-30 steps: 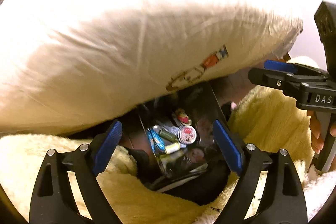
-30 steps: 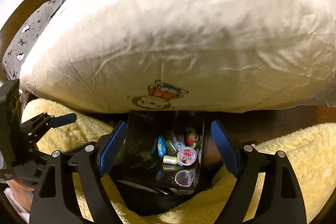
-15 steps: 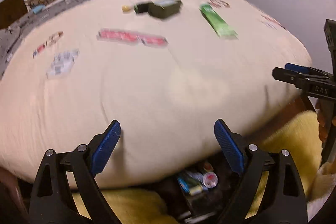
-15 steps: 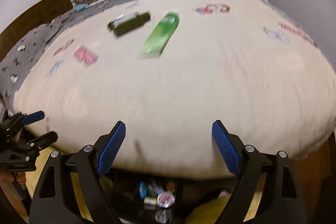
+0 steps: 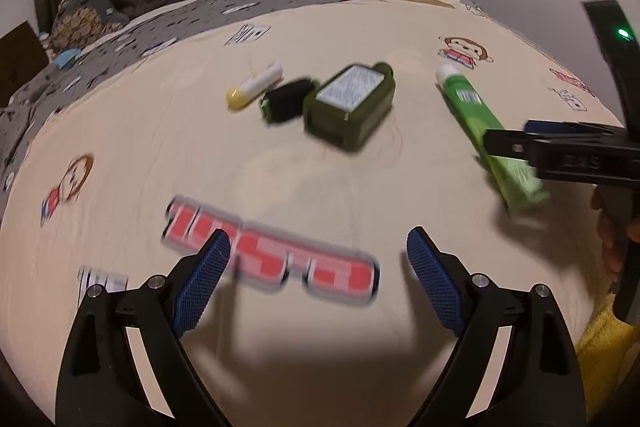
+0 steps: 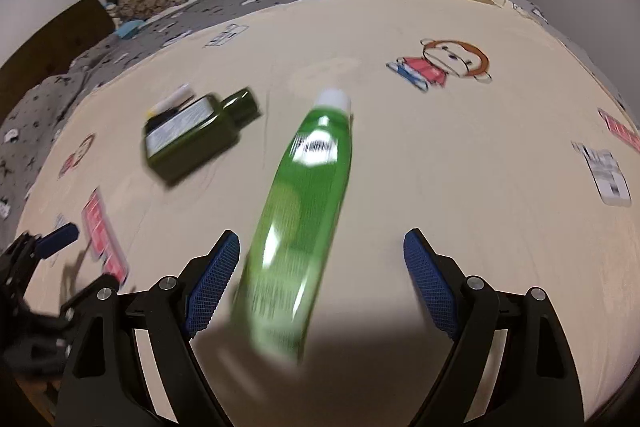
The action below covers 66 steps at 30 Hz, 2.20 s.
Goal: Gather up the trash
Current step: 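Grasp the dark green bottle with the left gripper while the right grasps the green tube, then carry the bottle and green tube down into the bin and release both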
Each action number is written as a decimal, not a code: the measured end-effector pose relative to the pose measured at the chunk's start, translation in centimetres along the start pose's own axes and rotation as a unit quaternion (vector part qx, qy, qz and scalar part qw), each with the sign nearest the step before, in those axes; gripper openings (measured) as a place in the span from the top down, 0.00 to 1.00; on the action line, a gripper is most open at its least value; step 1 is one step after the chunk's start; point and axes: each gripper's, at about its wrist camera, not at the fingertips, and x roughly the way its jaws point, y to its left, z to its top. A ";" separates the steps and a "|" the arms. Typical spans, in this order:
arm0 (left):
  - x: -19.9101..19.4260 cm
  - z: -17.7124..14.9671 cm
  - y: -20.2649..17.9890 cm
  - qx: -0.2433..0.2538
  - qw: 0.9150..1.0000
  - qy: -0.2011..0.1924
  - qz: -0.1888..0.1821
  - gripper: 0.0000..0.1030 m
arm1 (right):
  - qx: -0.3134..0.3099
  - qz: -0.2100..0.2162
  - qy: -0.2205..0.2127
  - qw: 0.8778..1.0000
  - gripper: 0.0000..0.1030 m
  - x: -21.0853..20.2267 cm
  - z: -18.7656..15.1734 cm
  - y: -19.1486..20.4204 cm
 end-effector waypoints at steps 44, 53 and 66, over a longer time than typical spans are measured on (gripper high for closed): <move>-5.0 -3.3 -3.1 -0.011 0.999 -0.010 -0.042 0.45 | -0.094 0.063 -0.041 0.993 0.90 -8.7 -6.8 1.9; -11.4 -10.4 -4.5 -0.029 0.998 -0.024 -0.048 0.46 | -0.115 0.107 -0.048 0.986 0.90 -14.5 -14.3 2.4; -12.9 -19.2 -7.6 -0.030 0.996 0.029 -0.081 0.48 | -0.093 0.141 0.041 0.985 0.90 -13.9 -24.0 1.9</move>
